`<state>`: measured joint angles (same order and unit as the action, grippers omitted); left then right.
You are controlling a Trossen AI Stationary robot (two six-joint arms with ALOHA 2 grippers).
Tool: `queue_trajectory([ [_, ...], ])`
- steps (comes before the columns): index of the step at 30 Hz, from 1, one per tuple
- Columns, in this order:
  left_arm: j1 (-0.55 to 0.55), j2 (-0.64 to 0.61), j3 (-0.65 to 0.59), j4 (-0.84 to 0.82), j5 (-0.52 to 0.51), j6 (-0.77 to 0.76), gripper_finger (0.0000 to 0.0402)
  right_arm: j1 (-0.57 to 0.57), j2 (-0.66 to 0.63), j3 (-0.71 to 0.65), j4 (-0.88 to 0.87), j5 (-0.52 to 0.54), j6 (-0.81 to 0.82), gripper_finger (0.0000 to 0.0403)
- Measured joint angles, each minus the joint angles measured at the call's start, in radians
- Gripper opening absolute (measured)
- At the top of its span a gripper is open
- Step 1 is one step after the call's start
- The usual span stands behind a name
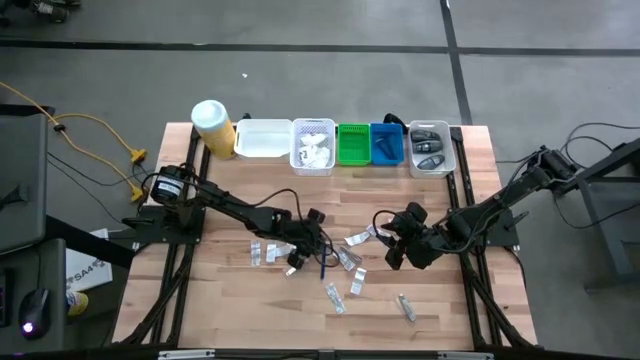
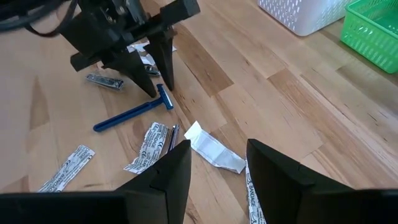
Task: Pick & Place Travel size toiletries
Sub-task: Put the blue razor into the blue bin
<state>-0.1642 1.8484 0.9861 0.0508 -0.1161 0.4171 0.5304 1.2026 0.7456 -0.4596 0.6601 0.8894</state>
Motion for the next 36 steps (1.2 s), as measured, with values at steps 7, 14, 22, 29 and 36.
queue_trajectory([
  [7,0.0,0.02,0.002,0.013,0.003,-0.006,0.01,0.0,0.0,0.0,0.001,-0.002,0.0,0.0149],
  [14,0.0,0.02,0.001,0.016,0.004,-0.006,0.0099,0.0,0.0,0.0,0.0,-0.004,0.0,0.0149],
  [22,0.0,0.02,0.001,0.015,0.004,-0.029,0.0099,0.0,0.0,0.0,0.0,-0.004,0.0,0.0149],
  [29,0.0,0.02,0.001,0.01,-0.002,-0.052,0.0093,0.0,0.0,0.0,0.0,-0.01,0.0,0.0149],
  [36,0.0,0.019,0.0,0.0,-0.003,-0.055,0.003,0.0,0.0,0.0,0.0,-0.01,0.005,0.0149],
])
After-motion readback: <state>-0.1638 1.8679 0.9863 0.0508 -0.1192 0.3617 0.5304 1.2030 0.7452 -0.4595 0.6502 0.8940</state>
